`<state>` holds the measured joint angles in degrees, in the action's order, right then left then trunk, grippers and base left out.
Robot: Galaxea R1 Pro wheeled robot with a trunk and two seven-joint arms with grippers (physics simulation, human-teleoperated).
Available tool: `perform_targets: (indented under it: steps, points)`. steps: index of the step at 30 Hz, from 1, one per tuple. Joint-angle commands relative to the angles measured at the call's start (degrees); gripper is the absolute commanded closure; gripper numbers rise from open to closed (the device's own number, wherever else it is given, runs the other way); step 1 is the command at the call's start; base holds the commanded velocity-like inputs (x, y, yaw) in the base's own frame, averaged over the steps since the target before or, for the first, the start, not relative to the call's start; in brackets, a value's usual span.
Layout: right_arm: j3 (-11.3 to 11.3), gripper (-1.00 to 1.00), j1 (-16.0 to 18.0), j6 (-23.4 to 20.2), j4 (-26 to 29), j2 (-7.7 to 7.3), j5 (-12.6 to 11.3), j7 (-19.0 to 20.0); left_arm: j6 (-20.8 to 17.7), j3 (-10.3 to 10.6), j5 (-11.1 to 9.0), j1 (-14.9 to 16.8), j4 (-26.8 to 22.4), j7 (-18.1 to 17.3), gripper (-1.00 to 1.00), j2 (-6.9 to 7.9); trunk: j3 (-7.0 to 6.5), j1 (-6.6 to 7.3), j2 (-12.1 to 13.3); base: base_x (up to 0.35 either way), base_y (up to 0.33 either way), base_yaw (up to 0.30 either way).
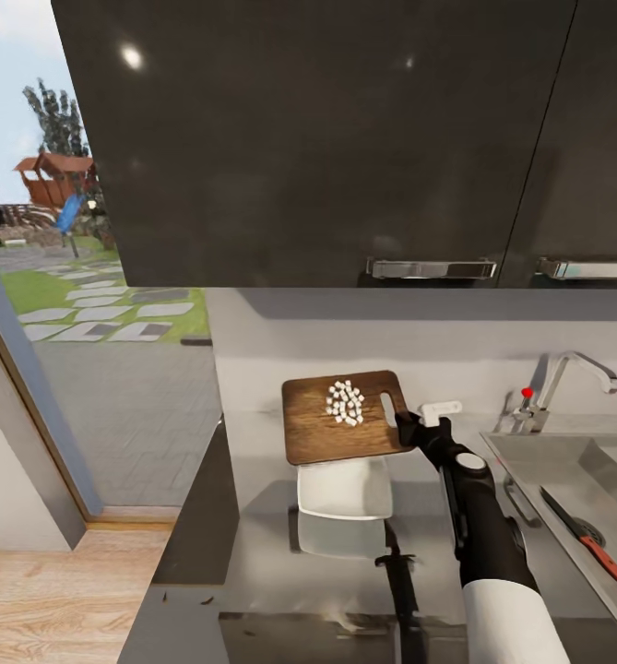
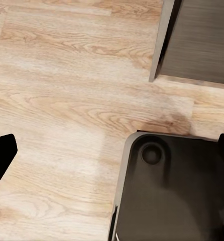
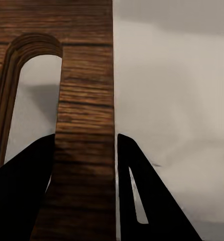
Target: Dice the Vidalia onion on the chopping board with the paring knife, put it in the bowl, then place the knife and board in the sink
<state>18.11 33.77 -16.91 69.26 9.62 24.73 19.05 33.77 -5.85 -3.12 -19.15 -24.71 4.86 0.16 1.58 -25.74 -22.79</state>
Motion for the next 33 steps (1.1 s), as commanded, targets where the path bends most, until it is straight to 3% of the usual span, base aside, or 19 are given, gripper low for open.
perform_targets:
  steps: [1,9,15,33]
  points:
    - [0.2,1.0,0.1,-0.1,0.1,0.02,0.0,0.5,0.1,0.1,-0.3,0.0,-0.1,0.0,-1.0,0.02,0.13,-0.04,-0.1,0.0,0.0,0.0]
    - [0.2,1.0,0.0,0.2,-0.4,-0.04,-0.6,0.5,0.1,0.1,-0.3,0.0,-0.1,0.0,-1.0,0.02,0.13,-0.04,-0.1,0.0,0.0,0.0]
    - [0.2,1.0,0.0,3.1,-2.2,-0.04,-0.7,0.2,0.1,0.1,-0.3,0.0,-0.1,0.0,-1.0,0.01,0.13,-0.04,-0.1,0.0,0.0,0.0]
    - [0.3,1.0,0.0,3.4,-2.4,-0.04,-0.7,0.2,0.0,0.1,-0.3,0.0,-0.1,0.0,-1.0,0.0,0.13,-0.04,-0.1,0.0,0.0,0.0]
